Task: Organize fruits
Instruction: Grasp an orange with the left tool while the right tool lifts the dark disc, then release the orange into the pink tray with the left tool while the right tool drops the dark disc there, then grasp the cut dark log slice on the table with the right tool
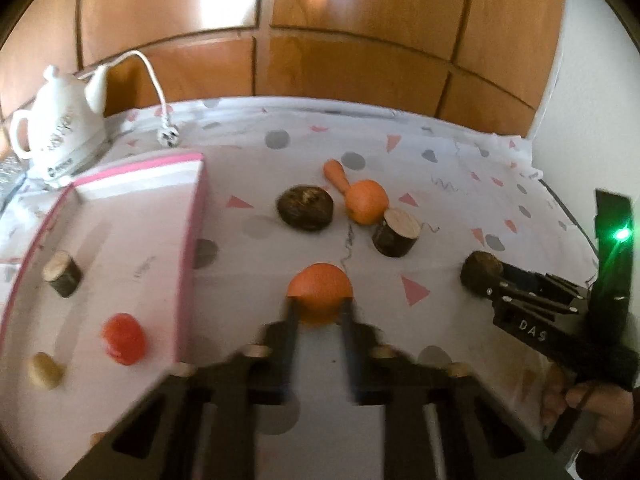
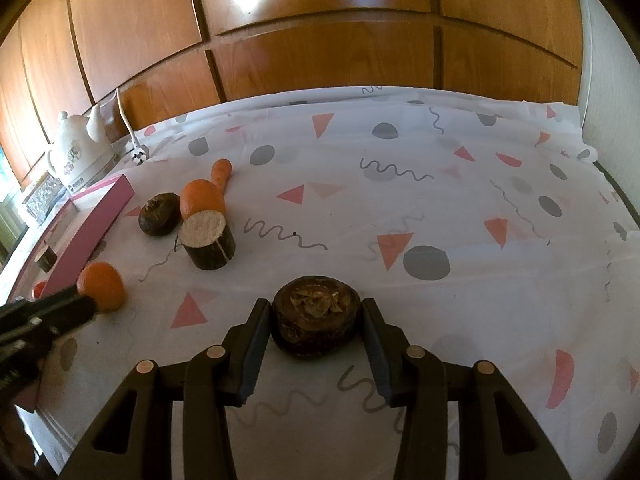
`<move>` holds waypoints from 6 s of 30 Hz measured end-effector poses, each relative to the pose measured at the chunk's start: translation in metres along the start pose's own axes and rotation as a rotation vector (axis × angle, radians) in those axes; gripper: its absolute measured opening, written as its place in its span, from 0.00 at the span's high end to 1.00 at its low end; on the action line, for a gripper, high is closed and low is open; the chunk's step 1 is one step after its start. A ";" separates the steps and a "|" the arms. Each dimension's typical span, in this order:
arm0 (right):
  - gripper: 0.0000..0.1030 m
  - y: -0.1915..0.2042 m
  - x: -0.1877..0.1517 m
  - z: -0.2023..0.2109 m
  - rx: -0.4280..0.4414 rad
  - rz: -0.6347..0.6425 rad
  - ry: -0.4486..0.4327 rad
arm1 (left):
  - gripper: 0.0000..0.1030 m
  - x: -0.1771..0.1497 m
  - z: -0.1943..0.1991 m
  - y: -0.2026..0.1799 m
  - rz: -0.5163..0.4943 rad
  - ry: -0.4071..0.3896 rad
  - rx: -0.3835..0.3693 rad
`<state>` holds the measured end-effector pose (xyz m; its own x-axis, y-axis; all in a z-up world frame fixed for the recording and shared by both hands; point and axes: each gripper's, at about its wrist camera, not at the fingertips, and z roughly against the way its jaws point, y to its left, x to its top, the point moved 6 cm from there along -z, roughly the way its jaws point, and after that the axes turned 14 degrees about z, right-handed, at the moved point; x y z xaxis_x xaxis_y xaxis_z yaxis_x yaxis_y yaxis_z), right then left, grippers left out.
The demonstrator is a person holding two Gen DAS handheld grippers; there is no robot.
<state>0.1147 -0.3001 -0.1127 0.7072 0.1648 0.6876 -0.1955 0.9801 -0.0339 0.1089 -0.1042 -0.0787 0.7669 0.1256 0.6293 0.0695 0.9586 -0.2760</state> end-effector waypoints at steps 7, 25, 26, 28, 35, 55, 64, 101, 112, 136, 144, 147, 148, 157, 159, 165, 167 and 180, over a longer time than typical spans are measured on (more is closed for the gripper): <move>0.56 0.004 0.001 -0.002 -0.040 0.036 0.021 | 0.94 0.002 0.005 0.022 0.076 0.016 -0.006; 0.56 0.004 -0.001 -0.001 -0.047 0.039 0.022 | 0.62 0.032 -0.057 0.001 0.039 0.060 0.076; 0.56 0.004 -0.001 -0.001 -0.047 0.039 0.022 | 0.62 0.031 -0.061 0.002 0.042 0.069 0.076; 0.56 0.005 0.000 0.000 -0.048 0.040 0.024 | 0.63 0.031 -0.057 0.001 0.041 0.057 0.067; 0.56 0.024 0.005 0.003 0.018 0.043 0.022 | 0.63 0.023 -0.027 0.004 0.042 0.029 0.042; 0.56 0.137 0.057 0.022 0.226 0.194 -0.050 | 0.62 0.026 0.050 0.085 0.153 -0.098 0.175; 0.56 0.203 0.083 0.021 0.323 0.268 -0.065 | 0.62 0.025 0.070 0.147 0.273 -0.136 0.275; 0.30 0.181 0.070 0.051 0.172 0.223 -0.163 | 0.22 0.022 0.106 0.129 0.217 -0.234 0.309; 0.30 0.148 0.059 0.051 0.134 0.175 -0.153 | 0.22 0.015 0.095 0.091 0.117 -0.207 0.270; 0.30 0.046 0.031 0.024 -0.027 0.051 -0.052 | 0.22 0.005 0.051 0.028 -0.012 -0.094 0.153; 0.30 0.042 0.044 0.005 -0.009 0.081 -0.029 | 0.22 0.003 0.035 0.015 -0.021 -0.049 0.121; 0.30 0.049 0.051 -0.004 0.014 0.106 -0.021 | 0.22 0.004 0.029 0.016 0.002 -0.028 0.116; 0.30 0.051 0.052 -0.007 0.019 0.115 -0.016 | 0.22 0.005 0.027 0.016 0.009 -0.022 0.114; 0.56 0.059 0.054 -0.036 0.040 0.128 0.046 | 0.22 0.011 0.012 0.021 0.060 0.005 0.119; 0.65 0.060 0.055 -0.035 0.010 0.148 0.047 | 0.22 0.015 0.010 0.020 0.068 0.005 0.121; 0.65 0.052 0.048 -0.025 -0.087 0.149 0.043 | 0.22 0.026 -0.003 0.015 0.070 0.006 0.123; 0.65 0.048 0.044 -0.025 -0.093 0.137 0.054 | 0.22 0.030 -0.010 0.014 0.073 0.010 0.127; 0.65 0.038 0.037 -0.018 -0.148 0.120 0.064 | 0.22 0.066 -0.043 0.001 0.067 -0.002 0.158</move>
<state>0.1462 -0.2548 -0.1017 0.7273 0.2831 0.6251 -0.1820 0.9579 -0.2221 0.1870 -0.1059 -0.0689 0.7652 0.1913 0.6148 -0.0835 0.9763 -0.1999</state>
